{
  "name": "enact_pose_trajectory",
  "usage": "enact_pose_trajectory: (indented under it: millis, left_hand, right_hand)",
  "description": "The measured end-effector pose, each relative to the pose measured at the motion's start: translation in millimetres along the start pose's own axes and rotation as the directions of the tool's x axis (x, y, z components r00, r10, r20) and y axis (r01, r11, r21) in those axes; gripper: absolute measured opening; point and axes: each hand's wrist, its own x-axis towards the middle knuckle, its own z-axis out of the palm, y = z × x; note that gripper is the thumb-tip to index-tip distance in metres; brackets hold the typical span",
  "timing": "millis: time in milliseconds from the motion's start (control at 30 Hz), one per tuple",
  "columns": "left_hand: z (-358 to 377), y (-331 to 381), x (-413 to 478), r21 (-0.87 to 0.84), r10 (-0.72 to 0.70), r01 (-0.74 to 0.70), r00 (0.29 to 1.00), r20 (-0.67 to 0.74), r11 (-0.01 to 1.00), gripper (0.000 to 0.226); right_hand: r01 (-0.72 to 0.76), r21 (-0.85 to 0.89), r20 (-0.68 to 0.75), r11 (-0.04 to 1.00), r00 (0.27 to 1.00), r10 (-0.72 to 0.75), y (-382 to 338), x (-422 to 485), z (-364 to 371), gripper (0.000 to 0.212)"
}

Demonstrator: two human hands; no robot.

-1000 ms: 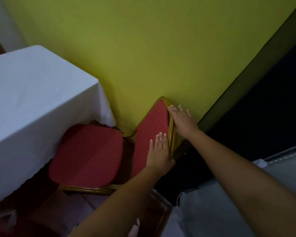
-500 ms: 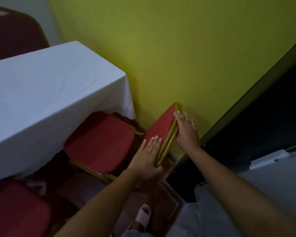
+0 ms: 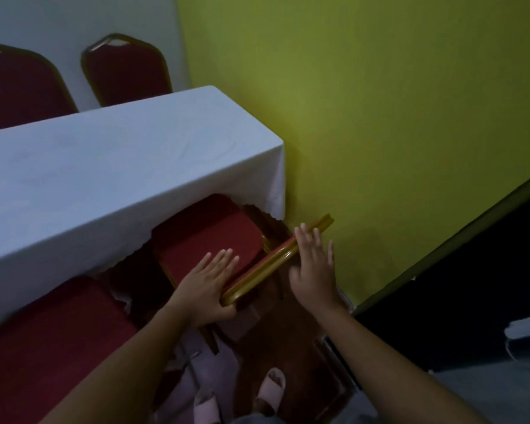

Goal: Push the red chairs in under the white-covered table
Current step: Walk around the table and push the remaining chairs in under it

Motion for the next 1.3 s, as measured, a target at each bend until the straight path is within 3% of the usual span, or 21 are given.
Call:
enact_pose_trajectory:
  millis: [133, 267, 433, 600, 767, 1033, 1300]
  left_hand:
    - [-2.3, -23.2, -25.0, -0.024, -0.139, 0.139, 0.990, -0.004, 0.990, 0.093]
    - [-4.6, -7.5, -22.9, -0.102, -0.190, 0.178, 0.973, -0.132, 0.979, 0.083]
    - [-6.9, 37.9, 11.8, -0.213, -0.277, 0.224, 0.923, -0.266, 0.951, 0.078]
    - [-3.3, 38.5, 24.2, -0.282, -0.419, 0.344, 0.864, -0.278, 0.896, 0.088]
    - [-6.3, 27.8, 24.1, -0.262, -0.424, 0.354, 0.856, -0.296, 0.898, 0.084]
    - [-15.0, -10.3, 36.9, -0.239, -0.427, 0.368, 0.860, -0.281, 0.899, 0.091]
    - [-18.0, -33.8, 66.8, -0.262, -0.421, 0.351, 0.859, -0.292, 0.899, 0.083]
  right_hand:
    - [0.086, 0.123, 0.037, 0.989, 0.995, -0.091, -20.9, 1.3, 10.6, 0.068]
    - [0.130, 0.143, 0.042, 0.981, 0.990, -0.137, -12.9, 18.6, 12.7, 0.055]
    - [0.130, 0.091, 0.146, 0.987, 0.979, -0.143, 15.4, 58.1, 5.2, 0.080]
    - [0.160, 0.151, 0.142, 0.975, 0.973, -0.182, 20.6, 68.3, 9.5, 0.080]
    - [0.147, 0.194, 0.068, 0.970, 0.984, -0.162, 11.9, 69.2, 18.9, 0.075]
    - [0.138, 0.207, 0.082, 0.969, 0.984, -0.158, -2.9, 91.4, 37.3, 0.077]
    - [0.166, 0.207, 0.052, 0.964, 0.982, -0.180, 3.6, 137.2, 59.5, 0.073]
